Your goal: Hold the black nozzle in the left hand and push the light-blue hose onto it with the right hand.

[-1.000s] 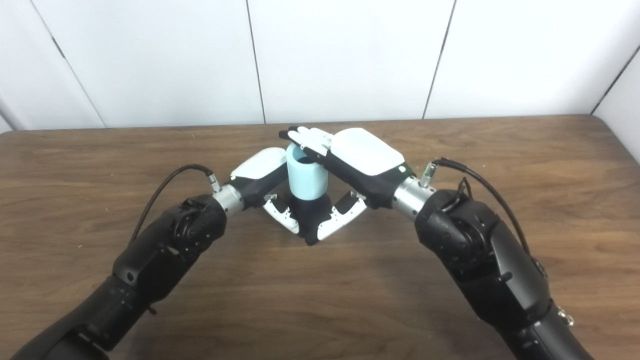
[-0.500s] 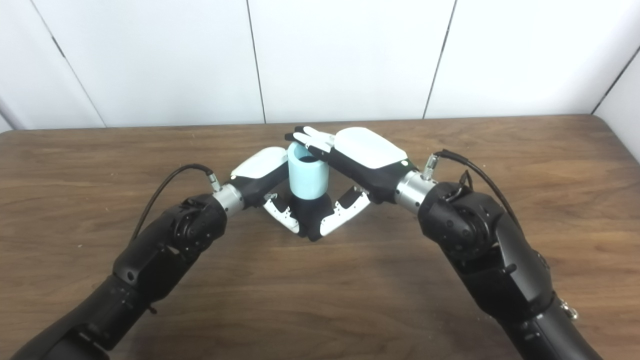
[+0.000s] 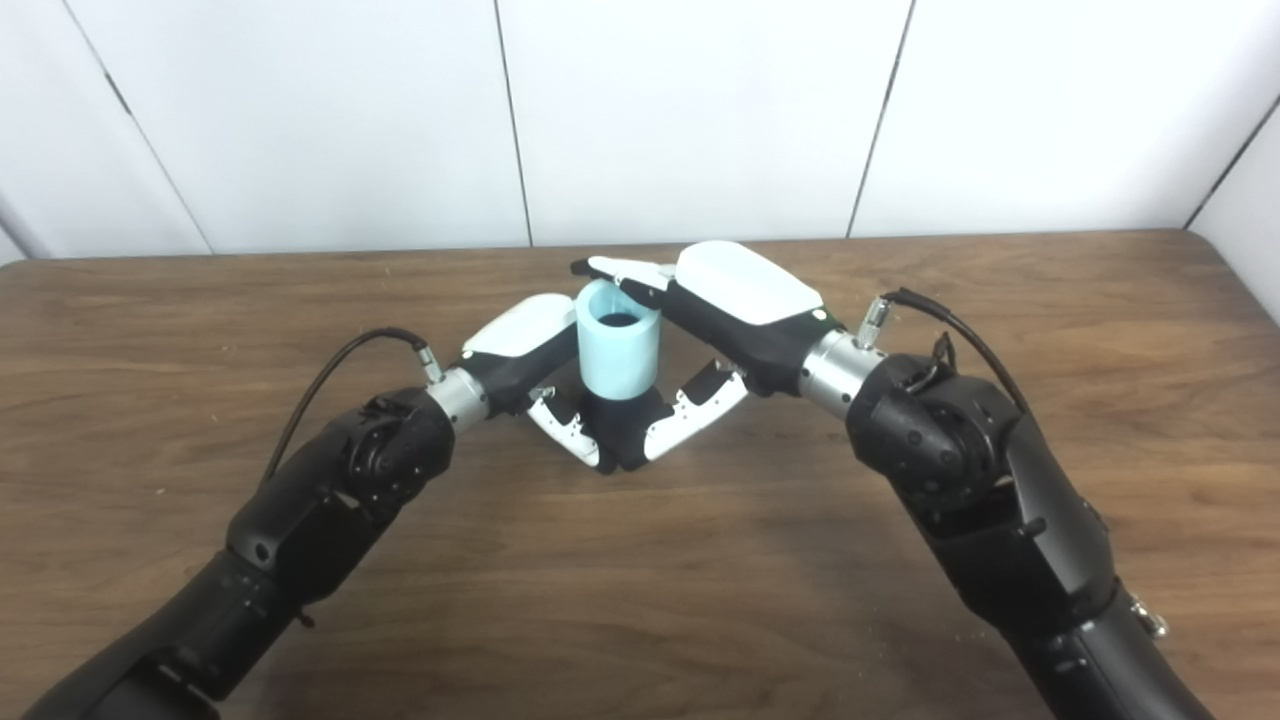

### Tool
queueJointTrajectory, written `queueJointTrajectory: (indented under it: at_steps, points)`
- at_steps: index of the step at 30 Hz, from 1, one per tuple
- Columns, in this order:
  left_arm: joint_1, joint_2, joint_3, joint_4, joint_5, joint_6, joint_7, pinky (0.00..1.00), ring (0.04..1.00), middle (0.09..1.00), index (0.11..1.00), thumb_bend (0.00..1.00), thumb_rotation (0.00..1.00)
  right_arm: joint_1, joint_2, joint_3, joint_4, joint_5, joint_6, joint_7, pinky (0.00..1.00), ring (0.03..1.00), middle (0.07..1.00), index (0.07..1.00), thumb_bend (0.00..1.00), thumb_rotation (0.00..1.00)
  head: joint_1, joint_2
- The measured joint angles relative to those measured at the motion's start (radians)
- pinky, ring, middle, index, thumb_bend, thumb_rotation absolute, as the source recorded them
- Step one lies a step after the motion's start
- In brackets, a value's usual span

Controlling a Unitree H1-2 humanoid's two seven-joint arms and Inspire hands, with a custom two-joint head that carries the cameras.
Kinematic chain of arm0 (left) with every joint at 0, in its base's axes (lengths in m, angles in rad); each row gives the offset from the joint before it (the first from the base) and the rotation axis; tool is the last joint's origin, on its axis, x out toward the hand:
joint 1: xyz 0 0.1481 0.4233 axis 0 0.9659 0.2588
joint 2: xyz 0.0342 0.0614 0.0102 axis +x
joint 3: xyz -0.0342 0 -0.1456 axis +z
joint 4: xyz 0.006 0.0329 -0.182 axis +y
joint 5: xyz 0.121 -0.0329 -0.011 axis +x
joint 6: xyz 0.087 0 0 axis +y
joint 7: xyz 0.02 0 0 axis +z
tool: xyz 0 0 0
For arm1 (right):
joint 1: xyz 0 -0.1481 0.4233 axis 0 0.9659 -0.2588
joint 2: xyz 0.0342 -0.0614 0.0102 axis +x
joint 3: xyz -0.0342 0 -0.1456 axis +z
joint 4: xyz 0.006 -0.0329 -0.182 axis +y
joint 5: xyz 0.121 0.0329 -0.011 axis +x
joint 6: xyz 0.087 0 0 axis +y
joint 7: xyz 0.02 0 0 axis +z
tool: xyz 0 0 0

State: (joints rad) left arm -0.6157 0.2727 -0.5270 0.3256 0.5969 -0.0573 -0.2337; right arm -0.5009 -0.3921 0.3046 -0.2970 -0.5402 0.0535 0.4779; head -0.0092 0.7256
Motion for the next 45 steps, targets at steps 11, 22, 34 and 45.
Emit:
queueJointTrajectory:
  at_steps: [11, 22, 34, 45]
  points:
    - [-0.002, -0.001, -0.001, 0.003, 0.0, 0.0, 0.001, 1.0, 0.624, 0.487, 0.485, 0.53, 0.0, 0.043, 0.101, -0.108, 0.013, 0.01, 0.116, -0.089, 0.82, 0.954, 1.0, 1.0, 0.82, 0.31, 0.003, -0.002]
    - [-0.004, -0.001, 0.002, 0.007, 0.0, -0.001, 0.003, 1.0, 0.615, 0.482, 0.488, 0.53, 0.0, 0.109, 0.021, -0.137, -0.014, 0.08, 0.339, 0.036, 0.7, 0.883, 0.976, 1.0, 0.8, 0.0, 0.006, -0.003]
    - [-0.004, -0.001, 0.003, 0.007, 0.0, -0.001, 0.003, 1.0, 0.604, 0.476, 0.493, 0.53, 0.0, 0.212, 0.153, -0.262, 0.044, 0.231, 0.248, -0.183, 0.52, 0.689, 0.762, 0.786, 0.75, 0.0, 0.011, -0.003]
    - [0.021, 0.0, 0.029, -0.006, -0.014, -0.007, 0.002, 0.99, 0.972, 0.967, 0.947, 0.99, 0.24, 0.245, 0.25, -0.274, 0.06, 0.305, 0.193, -0.298, 0.5, 0.685, 0.769, 0.784, 0.76, 0.03, 0.017, -0.002]
